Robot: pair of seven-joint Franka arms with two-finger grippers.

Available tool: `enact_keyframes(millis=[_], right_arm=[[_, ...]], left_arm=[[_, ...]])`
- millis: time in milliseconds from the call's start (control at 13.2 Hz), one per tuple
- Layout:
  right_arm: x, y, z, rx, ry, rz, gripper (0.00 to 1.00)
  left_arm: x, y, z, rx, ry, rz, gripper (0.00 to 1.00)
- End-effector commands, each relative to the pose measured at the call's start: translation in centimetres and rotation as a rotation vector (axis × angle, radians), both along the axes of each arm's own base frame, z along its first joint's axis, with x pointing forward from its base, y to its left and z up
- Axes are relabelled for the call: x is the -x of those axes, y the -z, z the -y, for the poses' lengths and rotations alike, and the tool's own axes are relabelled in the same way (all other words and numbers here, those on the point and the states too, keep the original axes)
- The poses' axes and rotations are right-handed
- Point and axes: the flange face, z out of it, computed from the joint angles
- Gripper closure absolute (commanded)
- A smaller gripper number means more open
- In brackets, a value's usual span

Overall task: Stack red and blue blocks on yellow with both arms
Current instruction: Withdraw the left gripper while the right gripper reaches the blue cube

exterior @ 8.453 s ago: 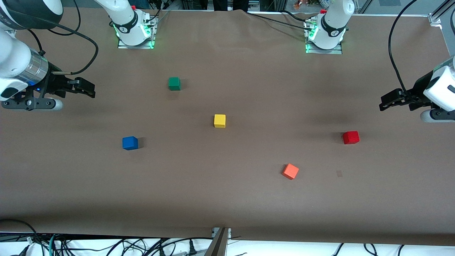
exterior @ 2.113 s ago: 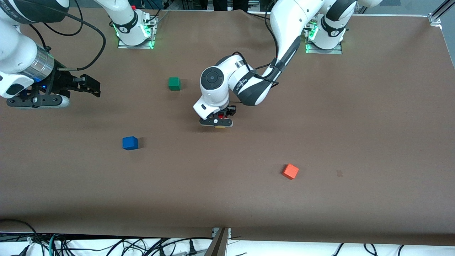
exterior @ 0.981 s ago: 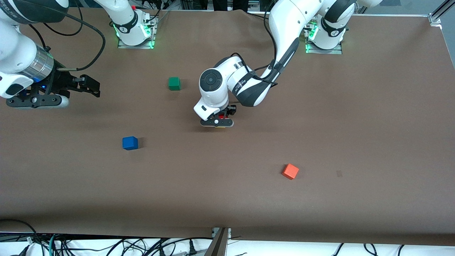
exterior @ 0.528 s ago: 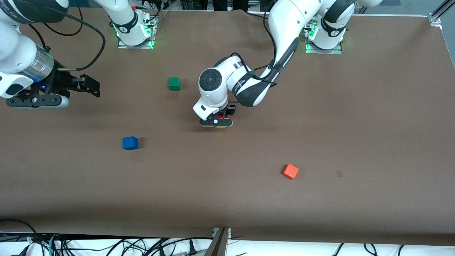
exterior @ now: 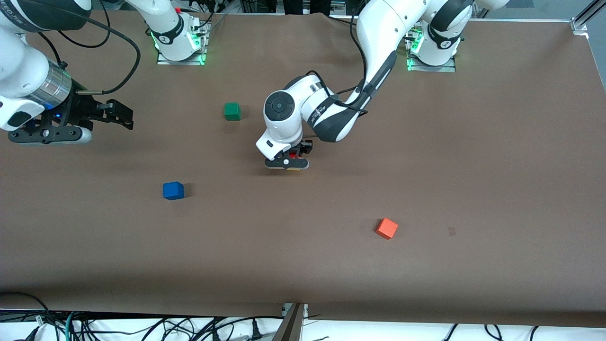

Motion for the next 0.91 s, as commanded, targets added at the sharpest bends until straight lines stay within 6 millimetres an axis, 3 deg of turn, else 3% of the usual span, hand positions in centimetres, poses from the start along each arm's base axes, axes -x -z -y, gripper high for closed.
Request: enact_keyframes(millis=[0,151,226,302,453,604,679,755,830], right_arm=[[0.2,-0.4,0.1,-0.015,0.009,0.0,0.0],[0.1,-0.5,0.2,-0.014,0.009,0.005,0.0],[0.1,-0.4,0.2,-0.011,0.007,0.005,0.0],[0.0,-0.4,0.2,-0.004,0.005,0.005,0.0],[-0.2,-0.3,-0.1,-0.008,0.002,0.018,0.0],[-0.6,-0.4,0.0,-0.014,0.006,0.047,0.0],[-1.3,0.3,0.0,-0.024,0.007,0.053,0.0],[-2.9,2.8,-0.2,-0.028,-0.002,0.051,0.0],[-3.5,4.3,-0.2,-0.024,-0.012,0.032,0.0]], left_arm=[[-0.9,-0.4,0.0,0.0,-0.012,0.018,0.0],[-1.0,-2.0,-0.2,0.004,-0.013,0.028,0.0],[-1.6,-3.3,-0.9,0.004,-0.024,0.029,0.0],[-3.3,-5.1,-2.8,0.001,-0.054,0.032,0.0],[-7.8,-9.9,-8.1,0.025,-0.14,0.071,0.0],[-11.6,-13.5,-13.7,0.051,-0.231,0.108,0.0],[-13.4,-16.0,-16.9,0.067,-0.279,0.137,0.0],[-15.0,-17.9,-20.1,0.075,-0.326,0.159,0.0],[-16.4,-18.6,-23.6,0.069,-0.372,0.16,0.0]])
